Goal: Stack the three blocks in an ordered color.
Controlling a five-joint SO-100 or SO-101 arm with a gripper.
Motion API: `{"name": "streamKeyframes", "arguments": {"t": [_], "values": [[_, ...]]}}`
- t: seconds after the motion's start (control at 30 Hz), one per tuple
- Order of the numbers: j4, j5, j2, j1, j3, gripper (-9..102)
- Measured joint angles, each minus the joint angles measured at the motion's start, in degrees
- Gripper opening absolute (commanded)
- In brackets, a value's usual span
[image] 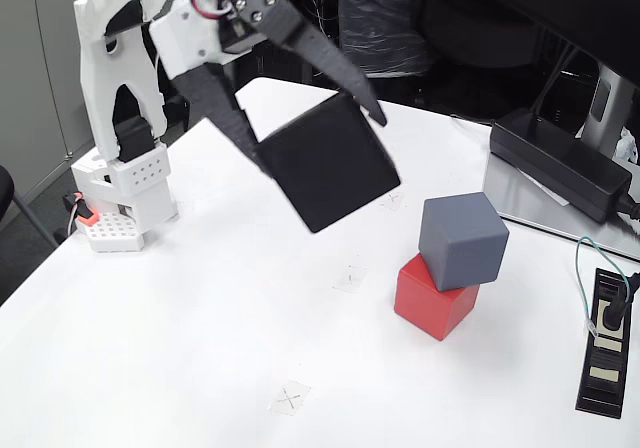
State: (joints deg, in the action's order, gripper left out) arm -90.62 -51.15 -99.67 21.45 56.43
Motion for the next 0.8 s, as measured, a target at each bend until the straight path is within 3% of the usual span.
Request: {"name": "streamKeyframes", "arguments": {"t": [0.6,0.8], "values": [[0.26,0.0,-0.79,-19.6,-6.06,20],[8.35,-1.23,3.16,-22.68,-4.75,20]]}}
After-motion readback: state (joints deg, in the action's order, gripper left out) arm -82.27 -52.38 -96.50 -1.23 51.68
